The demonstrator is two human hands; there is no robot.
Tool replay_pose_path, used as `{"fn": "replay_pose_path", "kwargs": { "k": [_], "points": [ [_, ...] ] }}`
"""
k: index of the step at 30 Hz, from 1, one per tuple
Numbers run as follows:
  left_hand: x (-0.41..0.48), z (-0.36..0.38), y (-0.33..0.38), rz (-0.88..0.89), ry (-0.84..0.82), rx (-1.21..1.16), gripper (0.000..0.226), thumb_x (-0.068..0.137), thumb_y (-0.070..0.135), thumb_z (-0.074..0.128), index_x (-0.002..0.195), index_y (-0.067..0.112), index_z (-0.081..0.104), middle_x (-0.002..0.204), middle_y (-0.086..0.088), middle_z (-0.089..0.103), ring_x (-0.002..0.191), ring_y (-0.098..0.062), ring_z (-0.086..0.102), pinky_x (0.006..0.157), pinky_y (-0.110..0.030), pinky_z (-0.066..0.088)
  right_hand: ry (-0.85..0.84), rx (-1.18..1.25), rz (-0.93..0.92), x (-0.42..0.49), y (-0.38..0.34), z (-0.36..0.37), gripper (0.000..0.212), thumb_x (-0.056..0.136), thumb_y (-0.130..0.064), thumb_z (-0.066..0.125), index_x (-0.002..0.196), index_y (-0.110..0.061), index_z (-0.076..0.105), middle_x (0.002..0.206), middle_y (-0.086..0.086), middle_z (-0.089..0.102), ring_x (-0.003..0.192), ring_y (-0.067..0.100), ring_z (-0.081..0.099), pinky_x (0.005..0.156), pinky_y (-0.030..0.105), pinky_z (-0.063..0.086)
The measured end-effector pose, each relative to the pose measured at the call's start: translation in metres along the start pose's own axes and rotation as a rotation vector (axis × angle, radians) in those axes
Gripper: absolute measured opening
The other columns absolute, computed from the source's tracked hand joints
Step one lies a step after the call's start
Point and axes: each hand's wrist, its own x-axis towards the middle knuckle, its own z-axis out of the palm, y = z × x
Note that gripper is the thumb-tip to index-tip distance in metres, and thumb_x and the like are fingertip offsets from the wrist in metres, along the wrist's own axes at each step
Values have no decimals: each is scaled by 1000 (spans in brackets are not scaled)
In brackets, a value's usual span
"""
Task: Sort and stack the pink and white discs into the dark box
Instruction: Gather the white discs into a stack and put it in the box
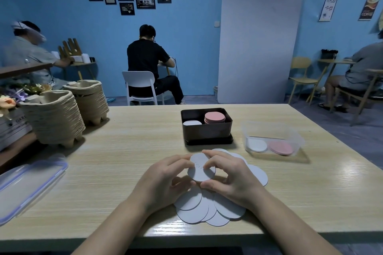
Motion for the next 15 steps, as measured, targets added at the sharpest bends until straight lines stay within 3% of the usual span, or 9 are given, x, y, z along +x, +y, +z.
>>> {"fn": "replay_pose_path", "kwargs": {
  "k": [5,8,12,15],
  "points": [
    [0,-2,3,12,3,37,30,86,24,81,110,27,63,113,7,72,93,-18,69,65,-35,58,-1,12,3,-1,-1,-1,31,79,-44,83,97,-26,65,138,-5,61,134,0,49,101,38,50],
    [1,-4,7,24,23,8,28,86,21,81,110,24,68,123,9,70,100,-17,69,68,-31,60,-12,-20,8,-2,-2,0,31,78,-48,80,96,-28,63,142,-4,58,136,-2,46,105,36,47],
    [2,-3,7,72,21,24,14,92,27,72,104,20,70,117,9,69,94,-20,68,64,-33,57,-22,-88,1,-1,-3,1,33,78,-54,77,93,-30,61,141,-5,59,134,0,48,105,34,46],
    [1,-2,6,54,22,2,16,92,31,70,105,22,70,124,13,67,99,-16,67,66,-30,58,-28,-120,-7,-1,-4,1,32,79,-54,77,92,-30,60,138,-8,60,132,1,50,102,34,48]
  ]
}}
